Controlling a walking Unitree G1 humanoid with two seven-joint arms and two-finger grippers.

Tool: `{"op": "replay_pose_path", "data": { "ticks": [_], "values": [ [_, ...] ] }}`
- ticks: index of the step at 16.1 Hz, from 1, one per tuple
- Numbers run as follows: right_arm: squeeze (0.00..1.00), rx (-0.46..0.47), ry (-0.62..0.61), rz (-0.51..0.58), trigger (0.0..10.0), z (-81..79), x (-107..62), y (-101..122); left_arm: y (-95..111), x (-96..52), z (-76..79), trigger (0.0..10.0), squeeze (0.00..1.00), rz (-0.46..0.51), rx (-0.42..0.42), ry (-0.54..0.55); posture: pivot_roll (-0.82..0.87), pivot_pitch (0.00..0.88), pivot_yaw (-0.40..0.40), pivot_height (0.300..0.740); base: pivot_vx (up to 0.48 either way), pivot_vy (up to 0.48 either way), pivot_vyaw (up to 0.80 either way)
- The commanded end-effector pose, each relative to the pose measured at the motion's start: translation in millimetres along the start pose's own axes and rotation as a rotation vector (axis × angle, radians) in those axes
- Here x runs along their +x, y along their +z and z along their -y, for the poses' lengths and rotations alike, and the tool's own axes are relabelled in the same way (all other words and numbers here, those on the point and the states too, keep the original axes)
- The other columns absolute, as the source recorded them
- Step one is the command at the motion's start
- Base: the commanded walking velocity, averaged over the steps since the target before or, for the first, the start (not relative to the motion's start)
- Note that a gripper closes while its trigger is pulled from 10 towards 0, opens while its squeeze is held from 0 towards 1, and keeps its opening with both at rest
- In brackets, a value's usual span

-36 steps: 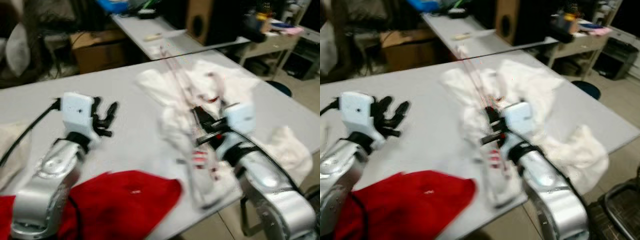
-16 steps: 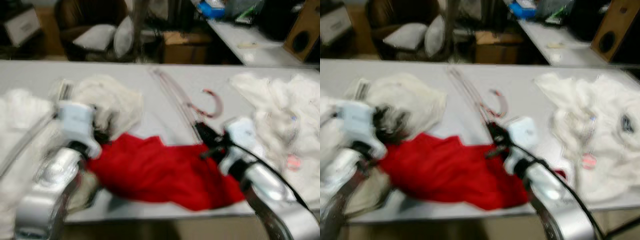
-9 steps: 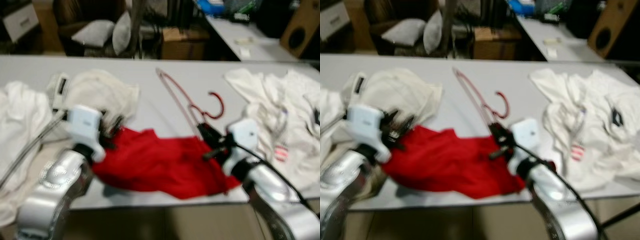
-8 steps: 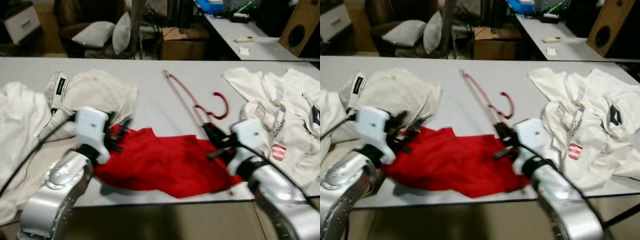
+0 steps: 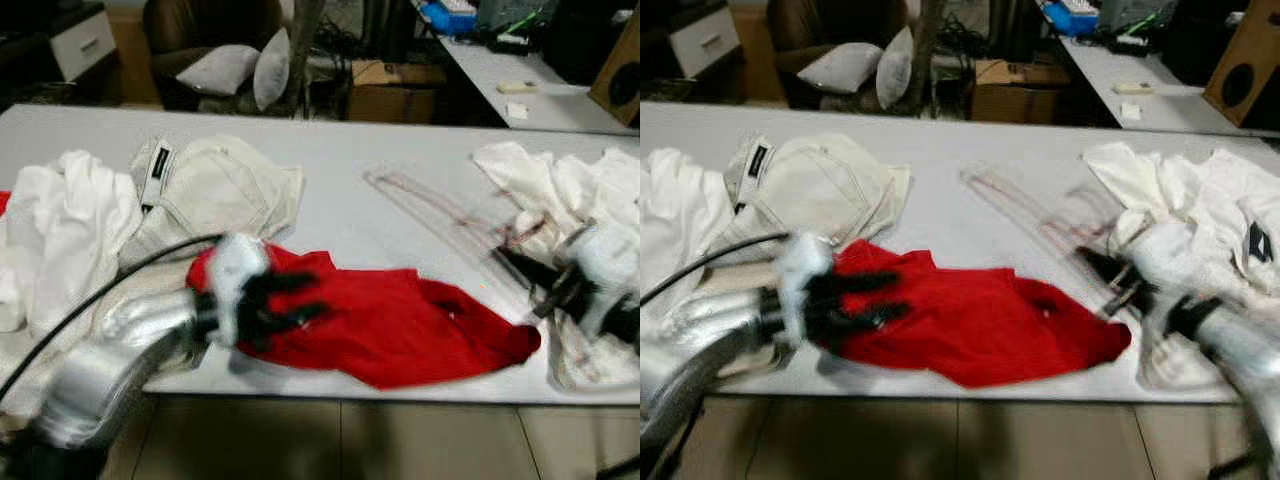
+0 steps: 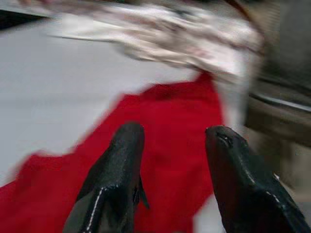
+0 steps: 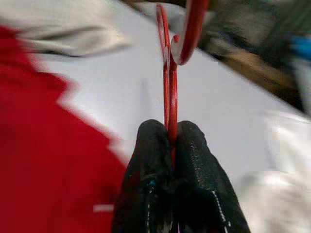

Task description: Hang hanger

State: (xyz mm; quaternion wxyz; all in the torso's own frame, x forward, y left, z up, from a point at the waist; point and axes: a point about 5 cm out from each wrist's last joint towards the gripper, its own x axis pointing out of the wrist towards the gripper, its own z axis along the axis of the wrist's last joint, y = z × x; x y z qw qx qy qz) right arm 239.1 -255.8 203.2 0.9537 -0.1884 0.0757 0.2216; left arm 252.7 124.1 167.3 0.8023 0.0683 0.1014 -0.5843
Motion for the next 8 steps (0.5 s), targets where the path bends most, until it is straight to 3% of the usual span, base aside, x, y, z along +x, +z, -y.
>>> {"op": "replay_pose_path", "data": {
  "ticks": [1,2,3,4,6,8],
  "values": [
    [0.0,-0.015,-0.045,-0.004,10.0,10.3,-3.0,2,-2,9.7,0.0,10.0,0.0,-0.024,0.02,-0.071,0.04,0.0,-0.026,0.74,0.0,0.0,0.0],
    [0.0,-0.019,-0.021,0.0,10.0,12.1,-6.0,5,-1,20.4,-5.9,10.0,0.62,-0.031,0.025,-0.113,0.03,0.0,-0.021,0.74,0.0,0.0,0.0],
    [0.0,-0.025,0.001,0.001,10.0,10.9,-8.6,6,-1,25.6,-8.1,10.0,0.62,-0.035,0.022,-0.132,0.02,0.0,-0.016,0.74,0.0,0.0,0.0],
    [0.0,-0.018,0.046,-0.008,10.0,6.4,-16.7,5,-4,36.3,-5.2,10.0,1.0,-0.051,-0.006,-0.225,0.0,0.011,-0.002,0.74,0.0,0.0,0.0],
    [0.0,-0.005,0.109,-0.038,10.0,0.0,-26.1,1,-10,48.3,-7.6,10.0,1.0,-0.1,0.006,-0.281,-0.01,0.022,0.005,0.74,0.0,0.0,0.0],
    [0.0,0.007,0.176,-0.056,10.0,-8.5,-30.5,-1,-17,54.0,-13.4,10.0,1.0,-0.156,0.047,-0.255,-0.01,0.023,0.006,0.74,0.0,0.0,0.0]
  ]
}}
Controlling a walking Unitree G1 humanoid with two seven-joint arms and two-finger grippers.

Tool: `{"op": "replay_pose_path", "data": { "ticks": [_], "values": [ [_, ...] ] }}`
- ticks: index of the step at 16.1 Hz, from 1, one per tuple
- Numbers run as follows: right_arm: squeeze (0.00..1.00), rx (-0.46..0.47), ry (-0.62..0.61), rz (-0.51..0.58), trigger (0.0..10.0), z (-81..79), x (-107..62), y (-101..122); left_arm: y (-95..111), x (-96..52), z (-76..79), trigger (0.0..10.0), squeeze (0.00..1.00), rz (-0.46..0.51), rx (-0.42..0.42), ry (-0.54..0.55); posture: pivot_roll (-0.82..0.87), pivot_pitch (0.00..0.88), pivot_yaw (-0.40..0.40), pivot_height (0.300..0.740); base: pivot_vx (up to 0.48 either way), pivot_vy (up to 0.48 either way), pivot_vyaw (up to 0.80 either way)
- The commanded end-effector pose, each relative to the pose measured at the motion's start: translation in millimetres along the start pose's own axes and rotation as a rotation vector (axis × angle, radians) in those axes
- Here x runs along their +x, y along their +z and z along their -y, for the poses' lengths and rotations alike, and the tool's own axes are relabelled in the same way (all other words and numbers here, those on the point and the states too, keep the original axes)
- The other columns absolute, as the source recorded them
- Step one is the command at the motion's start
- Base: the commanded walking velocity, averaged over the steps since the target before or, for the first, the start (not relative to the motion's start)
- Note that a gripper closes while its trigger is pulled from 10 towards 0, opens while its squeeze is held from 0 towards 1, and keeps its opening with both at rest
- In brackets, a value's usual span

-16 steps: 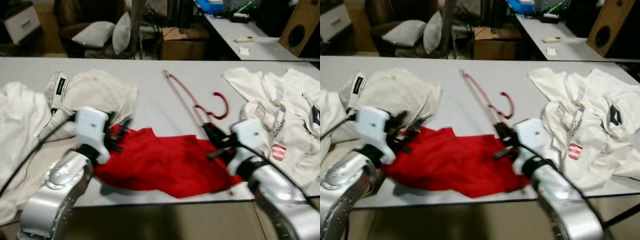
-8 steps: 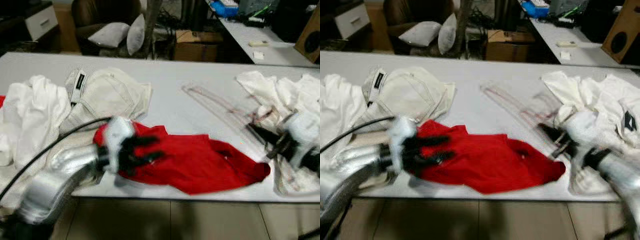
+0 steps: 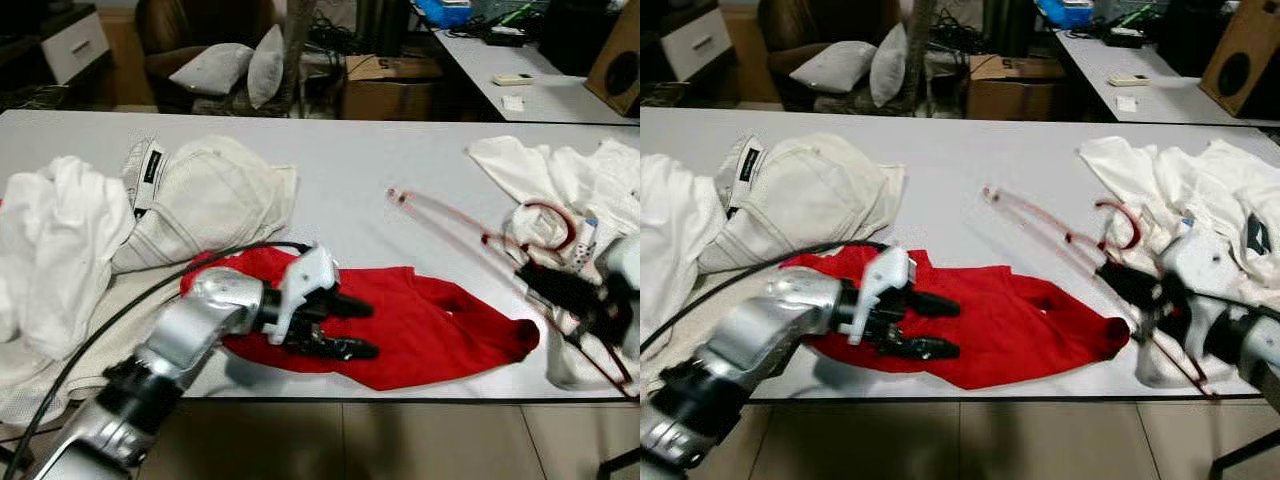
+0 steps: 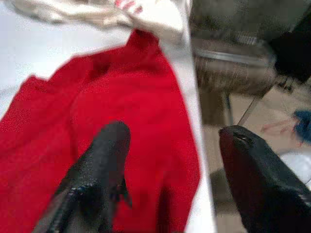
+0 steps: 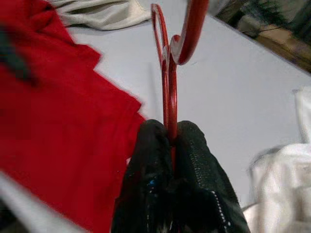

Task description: Hang hanger

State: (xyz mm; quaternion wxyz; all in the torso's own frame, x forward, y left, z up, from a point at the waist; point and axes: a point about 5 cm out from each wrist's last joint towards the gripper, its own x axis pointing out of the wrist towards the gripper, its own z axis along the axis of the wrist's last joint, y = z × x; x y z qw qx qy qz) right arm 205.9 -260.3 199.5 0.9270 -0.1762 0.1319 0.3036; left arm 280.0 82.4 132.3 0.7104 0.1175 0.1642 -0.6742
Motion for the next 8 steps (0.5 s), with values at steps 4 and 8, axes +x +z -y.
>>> {"op": "replay_pose_path", "data": {
  "ticks": [4,8],
  "values": [
    [0.0,0.021,0.131,-0.017,10.0,-16.4,-5.5,1,-12,7.8,-10.5,10.0,0.0,-0.12,0.045,0.029,-0.02,0.023,0.0,0.74,0.0,0.0,0.0],
    [0.0,0.02,0.133,-0.021,10.0,-13.2,-4.7,3,-30,11.7,-23.9,7.5,0.0,-0.247,0.046,0.14,-0.01,0.024,-0.009,0.74,0.0,0.0,0.0]
  ]
}}
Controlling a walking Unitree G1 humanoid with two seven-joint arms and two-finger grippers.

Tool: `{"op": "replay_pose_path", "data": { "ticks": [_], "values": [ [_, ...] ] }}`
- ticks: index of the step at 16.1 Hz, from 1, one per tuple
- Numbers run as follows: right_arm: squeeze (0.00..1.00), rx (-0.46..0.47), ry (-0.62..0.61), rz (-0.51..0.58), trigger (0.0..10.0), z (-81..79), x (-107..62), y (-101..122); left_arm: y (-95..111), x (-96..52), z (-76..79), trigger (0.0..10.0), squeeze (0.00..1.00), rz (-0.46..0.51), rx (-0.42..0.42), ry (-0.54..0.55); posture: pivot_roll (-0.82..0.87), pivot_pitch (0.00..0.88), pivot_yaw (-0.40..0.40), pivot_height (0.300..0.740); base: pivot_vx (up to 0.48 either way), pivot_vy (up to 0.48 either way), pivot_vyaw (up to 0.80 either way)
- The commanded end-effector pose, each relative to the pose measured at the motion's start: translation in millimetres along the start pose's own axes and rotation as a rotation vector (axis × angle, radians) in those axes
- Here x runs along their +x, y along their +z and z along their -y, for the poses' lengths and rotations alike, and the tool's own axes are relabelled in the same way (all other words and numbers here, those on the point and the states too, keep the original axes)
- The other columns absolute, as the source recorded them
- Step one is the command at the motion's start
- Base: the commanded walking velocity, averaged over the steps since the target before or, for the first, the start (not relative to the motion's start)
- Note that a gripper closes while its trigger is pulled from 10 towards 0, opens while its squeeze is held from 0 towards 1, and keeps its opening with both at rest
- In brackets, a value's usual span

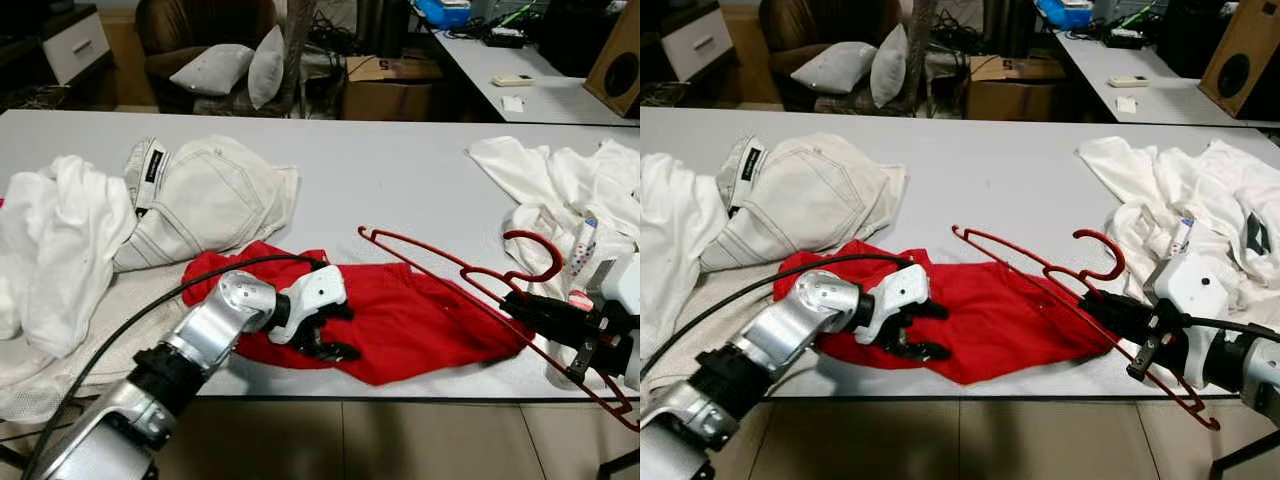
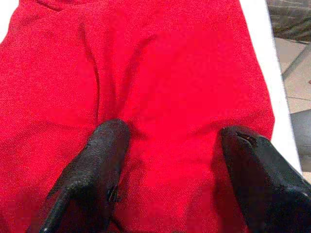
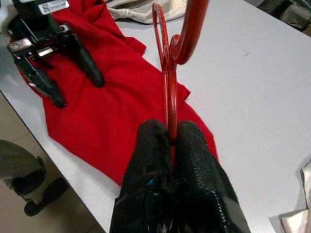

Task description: Hang hanger

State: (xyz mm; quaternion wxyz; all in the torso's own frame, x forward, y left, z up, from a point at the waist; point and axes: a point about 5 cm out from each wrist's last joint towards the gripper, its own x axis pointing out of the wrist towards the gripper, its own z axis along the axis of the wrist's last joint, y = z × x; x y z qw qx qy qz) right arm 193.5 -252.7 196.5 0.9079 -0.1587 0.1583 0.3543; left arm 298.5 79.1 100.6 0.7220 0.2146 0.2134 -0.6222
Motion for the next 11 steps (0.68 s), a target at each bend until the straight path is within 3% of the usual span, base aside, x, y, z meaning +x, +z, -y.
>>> {"op": "replay_pose_path", "data": {
  "ticks": [1,2,3,7,11],
  "values": [
    [0.0,-0.008,0.017,0.004,10.0,0.2,-0.5,4,-7,-2.2,-5.8,3.6,0.0,-0.05,0.017,0.047,-0.01,0.024,-0.009,0.74,0.0,0.0,0.0],
    [0.0,-0.007,0.017,0.003,10.0,0.0,-0.5,4,-7,-1.8,-6.8,1.4,0.0,-0.055,0.032,0.062,-0.01,0.024,-0.011,0.74,0.0,0.0,0.0],
    [0.0,-0.005,0.02,0.003,10.0,-0.2,-0.7,4,-8,-0.6,-8.2,0.0,0.0,-0.059,0.041,0.07,-0.01,0.024,-0.011,0.74,0.0,0.0,0.0],
    [0.0,-0.007,-0.009,0.009,10.0,3.3,-2.1,3,0,-0.4,-15.0,0.0,0.0,0.022,0.078,0.134,-0.01,0.025,-0.008,0.74,0.0,0.0,0.0],
    [0.0,-0.013,-0.08,0.014,10.0,9.6,-2.9,2,1,-1.7,-15.7,0.0,0.0,0.068,0.061,0.137,-0.01,0.025,-0.008,0.74,0.0,0.0,0.0]
  ]
}}
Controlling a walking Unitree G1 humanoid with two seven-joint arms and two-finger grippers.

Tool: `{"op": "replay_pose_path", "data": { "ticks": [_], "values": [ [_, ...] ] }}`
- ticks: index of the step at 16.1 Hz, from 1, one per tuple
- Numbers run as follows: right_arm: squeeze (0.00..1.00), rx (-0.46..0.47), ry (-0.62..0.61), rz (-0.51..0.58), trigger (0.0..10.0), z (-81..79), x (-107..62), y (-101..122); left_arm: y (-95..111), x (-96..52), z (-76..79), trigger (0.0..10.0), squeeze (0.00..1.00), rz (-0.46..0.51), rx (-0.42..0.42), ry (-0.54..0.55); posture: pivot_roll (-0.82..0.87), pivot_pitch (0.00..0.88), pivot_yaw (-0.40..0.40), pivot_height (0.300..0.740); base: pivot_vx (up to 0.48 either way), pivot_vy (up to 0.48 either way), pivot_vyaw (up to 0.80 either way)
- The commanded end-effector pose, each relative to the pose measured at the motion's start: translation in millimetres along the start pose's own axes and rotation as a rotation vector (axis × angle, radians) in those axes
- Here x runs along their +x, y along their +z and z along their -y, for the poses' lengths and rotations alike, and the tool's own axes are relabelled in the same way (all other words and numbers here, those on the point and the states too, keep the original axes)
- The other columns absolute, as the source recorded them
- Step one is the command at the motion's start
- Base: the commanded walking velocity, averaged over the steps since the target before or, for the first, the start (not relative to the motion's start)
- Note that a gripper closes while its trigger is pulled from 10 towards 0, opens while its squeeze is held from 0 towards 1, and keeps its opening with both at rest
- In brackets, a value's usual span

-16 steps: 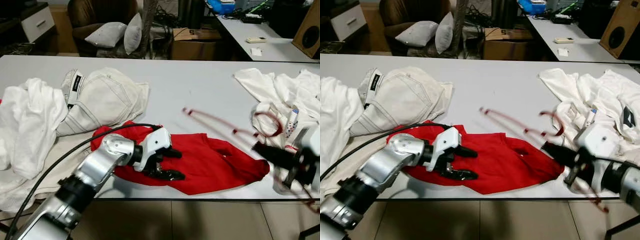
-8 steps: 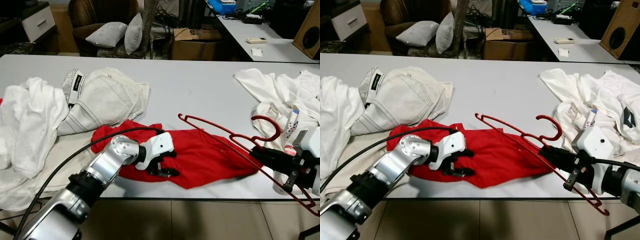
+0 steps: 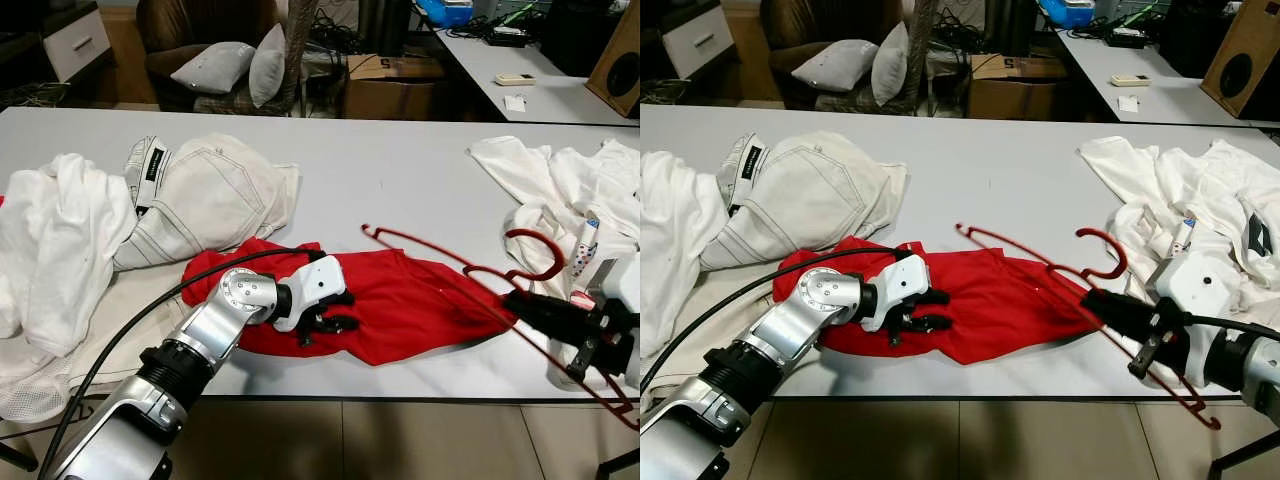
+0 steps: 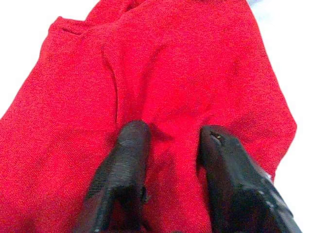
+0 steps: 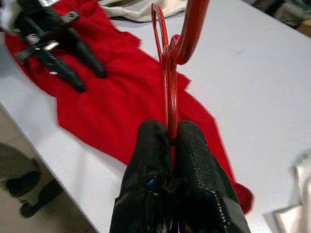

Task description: Hang hanger

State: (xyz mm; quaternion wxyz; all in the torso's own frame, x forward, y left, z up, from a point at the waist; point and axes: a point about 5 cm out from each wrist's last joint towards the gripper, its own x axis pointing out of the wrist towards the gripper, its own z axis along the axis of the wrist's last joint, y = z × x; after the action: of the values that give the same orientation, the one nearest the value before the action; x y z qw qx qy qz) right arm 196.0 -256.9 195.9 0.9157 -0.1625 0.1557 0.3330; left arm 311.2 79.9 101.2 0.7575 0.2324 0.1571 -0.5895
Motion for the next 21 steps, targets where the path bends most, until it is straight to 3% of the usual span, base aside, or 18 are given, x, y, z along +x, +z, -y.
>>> {"op": "replay_pose_path", "data": {
  "ticks": [1,3,8,12,15,16,17,18,19,20,21],
  "values": [
    [0.0,-0.014,-0.058,0.019,10.0,7.9,-1.7,3,0,-1.8,-4.0,0.0,0.0,0.011,-0.007,0.022,-0.01,0.024,-0.006,0.74,0.0,0.0,0.0],
    [0.0,-0.006,-0.179,0.006,10.0,18.0,3.2,-2,0,-2.1,-5.2,0.0,0.0,0.034,-0.008,0.048,-0.01,0.023,-0.008,0.74,0.0,0.0,0.0],
    [0.0,0.115,-0.462,0.032,10.0,23.8,19.7,-18,-3,-6.0,4.4,0.0,0.0,0.088,-0.025,0.077,-0.01,0.008,-0.006,0.74,0.0,0.0,0.0],
    [0.0,0.174,-0.546,0.063,10.0,24.7,24.4,-21,3,-9.6,-1.3,0.0,0.0,0.139,-0.005,0.141,0.0,0.0,0.005,0.74,0.0,0.0,0.0],
    [0.0,0.173,-0.588,0.092,10.0,26.5,26.3,-17,57,-35.3,-62.7,0.0,0.0,0.32,0.133,0.472,0.0,0.0,0.021,0.74,0.0,0.0,0.0],
    [0.0,0.173,-0.602,0.104,10.0,27.0,27.2,-15,93,-57.5,-86.4,0.0,0.0,0.438,0.195,0.611,-0.01,0.0,0.029,0.74,0.0,0.0,0.0],
    [0.0,0.172,-0.607,0.109,10.0,27.1,27.5,-14,107,-67.2,-93.8,0.0,0.0,0.492,0.215,0.66,-0.01,0.0,0.032,0.74,0.0,0.0,0.0],
    [0.0,0.164,-0.622,0.12,10.0,27.5,27.5,-12,146,-95.8,-104.9,0.0,0.0,0.673,0.278,0.772,-0.01,0.0,0.035,0.74,0.0,0.0,0.0],
    [0.0,0.163,-0.635,0.128,10.0,27.6,26.5,-11,170,-117.5,-105.5,0.0,0.0,0.832,0.313,0.813,-0.01,0.0,0.043,0.74,0.0,0.0,0.0],
    [0.0,0.161,-0.643,0.129,10.0,26.9,25.7,-11,176,-122.8,-104.3,0.0,0.0,0.883,0.325,0.804,-0.01,0.0,0.046,0.74,0.0,0.0,0.0],
    [0.0,0.16,-0.647,0.129,10.0,26.4,24.9,-11,173,-118.1,-98.1,0.0,0.0,0.913,0.328,0.734,-0.01,0.0,0.045,0.74,0.0,0.0,0.0]
  ]
}}
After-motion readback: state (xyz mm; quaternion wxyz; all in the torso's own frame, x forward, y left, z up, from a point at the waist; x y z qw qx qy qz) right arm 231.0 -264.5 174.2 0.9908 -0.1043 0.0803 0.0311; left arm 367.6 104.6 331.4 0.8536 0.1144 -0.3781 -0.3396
